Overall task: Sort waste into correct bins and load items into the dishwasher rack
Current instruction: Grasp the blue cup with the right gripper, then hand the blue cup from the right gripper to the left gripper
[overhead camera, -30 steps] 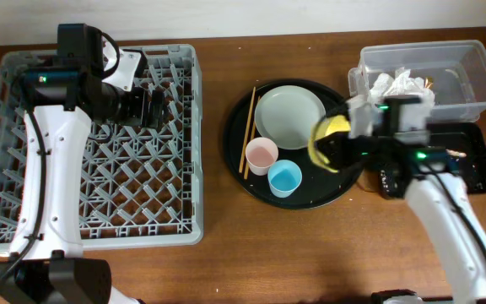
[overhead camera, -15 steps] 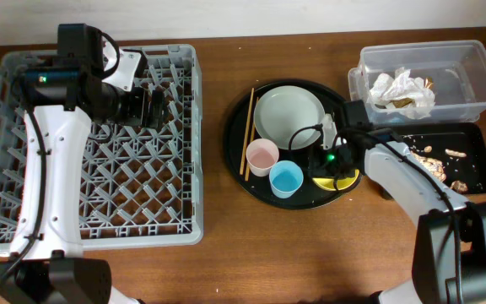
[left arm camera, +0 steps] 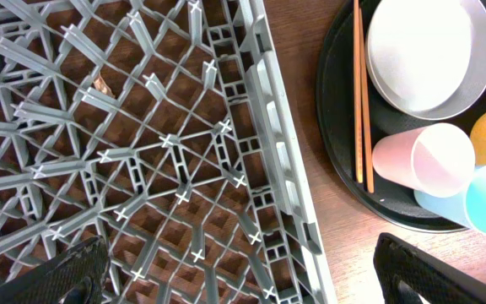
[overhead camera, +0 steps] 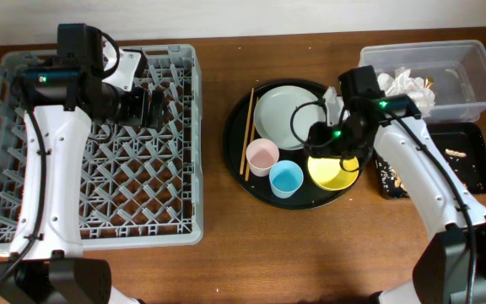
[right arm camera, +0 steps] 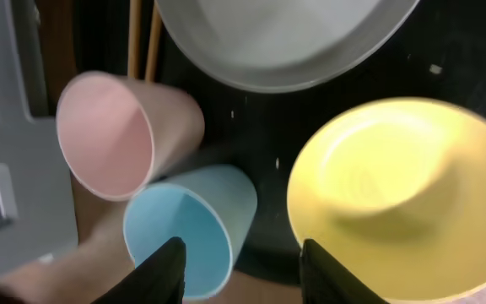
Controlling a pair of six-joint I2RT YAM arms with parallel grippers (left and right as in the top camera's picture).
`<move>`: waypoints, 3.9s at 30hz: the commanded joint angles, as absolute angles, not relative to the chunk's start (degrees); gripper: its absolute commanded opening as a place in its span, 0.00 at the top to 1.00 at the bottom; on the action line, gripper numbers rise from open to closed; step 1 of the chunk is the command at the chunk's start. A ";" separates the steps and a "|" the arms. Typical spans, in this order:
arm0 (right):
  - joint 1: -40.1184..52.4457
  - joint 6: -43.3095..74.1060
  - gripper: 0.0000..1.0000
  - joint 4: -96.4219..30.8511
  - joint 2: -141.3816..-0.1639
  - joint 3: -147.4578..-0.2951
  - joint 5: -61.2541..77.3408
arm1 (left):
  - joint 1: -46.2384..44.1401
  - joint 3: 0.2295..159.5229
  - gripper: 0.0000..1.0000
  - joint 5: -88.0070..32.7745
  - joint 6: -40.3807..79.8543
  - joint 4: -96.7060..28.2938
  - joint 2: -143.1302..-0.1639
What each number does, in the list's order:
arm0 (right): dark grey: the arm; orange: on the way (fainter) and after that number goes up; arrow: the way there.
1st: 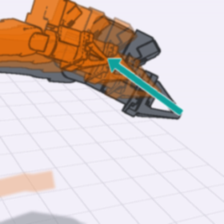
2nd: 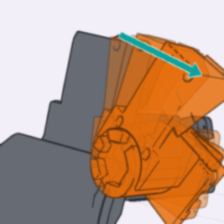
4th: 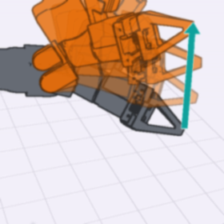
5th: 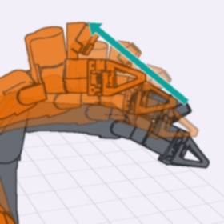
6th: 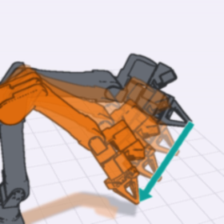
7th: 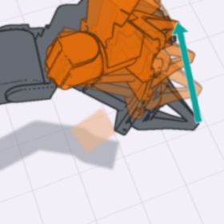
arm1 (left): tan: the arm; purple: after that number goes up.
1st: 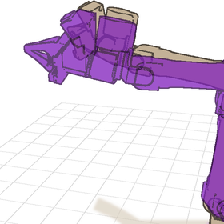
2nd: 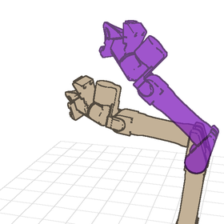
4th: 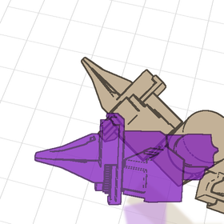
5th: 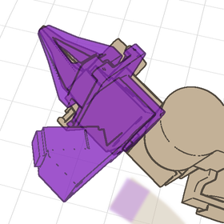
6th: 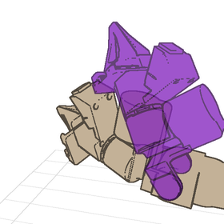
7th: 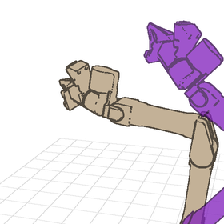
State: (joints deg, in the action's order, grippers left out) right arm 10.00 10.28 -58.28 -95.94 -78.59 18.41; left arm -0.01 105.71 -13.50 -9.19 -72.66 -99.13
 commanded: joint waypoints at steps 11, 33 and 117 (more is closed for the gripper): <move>17.34 10.96 0.62 -60.49 -97.89 -78.52 11.16 | 0.05 106.91 0.01 -13.76 -9.91 -72.53 -99.42; 17.37 14.28 0.72 -55.81 -97.89 -71.22 10.28 | 0.01 106.91 0.01 -13.78 -9.89 -73.01 -99.42; 13.41 15.77 0.96 -9.19 -90.39 -78.17 62.54 | -13.45 100.22 0.10 -90.19 -15.97 -68.97 -109.60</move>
State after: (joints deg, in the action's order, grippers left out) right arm 12.43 13.98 -10.20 -90.37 -77.38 62.85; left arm -12.40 100.68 -90.15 -15.27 -68.95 -108.88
